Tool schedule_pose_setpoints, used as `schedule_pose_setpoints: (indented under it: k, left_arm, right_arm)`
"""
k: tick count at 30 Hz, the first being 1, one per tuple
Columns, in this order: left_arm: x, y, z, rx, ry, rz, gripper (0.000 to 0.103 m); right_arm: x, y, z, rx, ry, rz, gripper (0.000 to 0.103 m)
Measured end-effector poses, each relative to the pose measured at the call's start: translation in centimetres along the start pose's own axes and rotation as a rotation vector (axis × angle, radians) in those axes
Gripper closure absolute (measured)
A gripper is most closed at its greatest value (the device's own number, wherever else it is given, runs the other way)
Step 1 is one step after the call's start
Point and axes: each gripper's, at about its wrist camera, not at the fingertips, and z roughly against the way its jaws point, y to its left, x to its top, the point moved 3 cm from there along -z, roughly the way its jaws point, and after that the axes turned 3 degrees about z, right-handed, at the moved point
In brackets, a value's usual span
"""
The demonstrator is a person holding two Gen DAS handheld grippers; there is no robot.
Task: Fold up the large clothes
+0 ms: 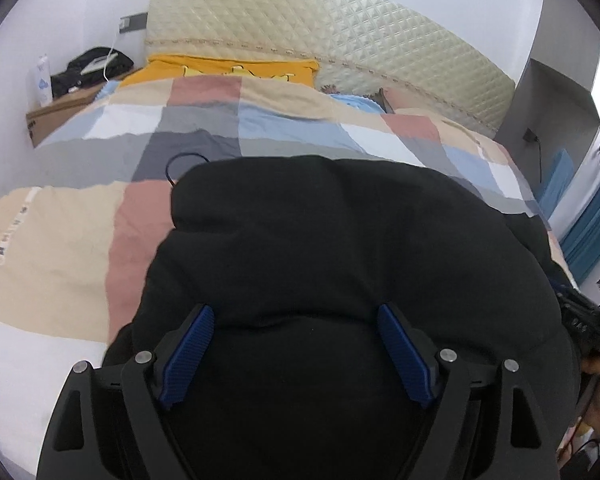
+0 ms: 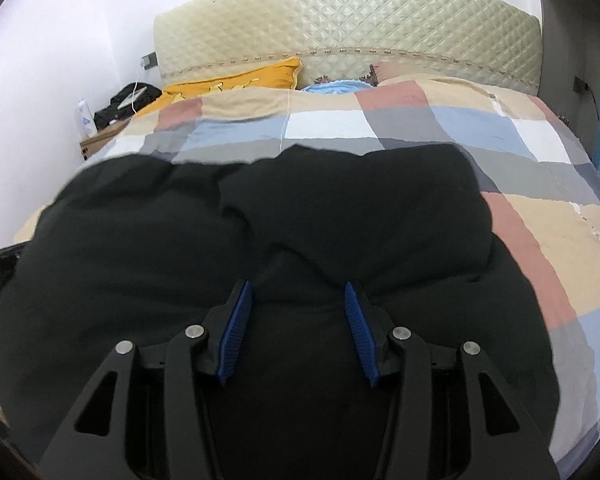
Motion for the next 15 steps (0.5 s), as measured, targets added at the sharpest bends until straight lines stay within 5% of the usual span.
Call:
schedule_pose_setpoints:
  k: [9, 12, 14, 15]
  left_arm:
    - [1.4, 1.3, 0.8, -0.050, 0.012, 0.099, 0.017]
    - [2.4, 2.9, 3.0, -0.099, -0.046, 0.209, 0.017]
    - [2.9, 4.6, 4.3, -0.125, -0.084, 0.297, 0.017]
    - [3.0, 5.3, 4.5, -0.125, -0.092, 0.325, 0.017]
  right_arm:
    - [0.3, -0.1, -0.4, -0.002, 0.033, -0.010, 0.052]
    - [1.6, -1.3, 1.6, 0.084, -0.006, -0.093, 0.052]
    - [2.8, -2.5, 3.2, 0.107, -0.053, -0.143, 0.046]
    - [3.4, -3.2, 3.9, 0.103, -0.072, -0.158, 0.036]
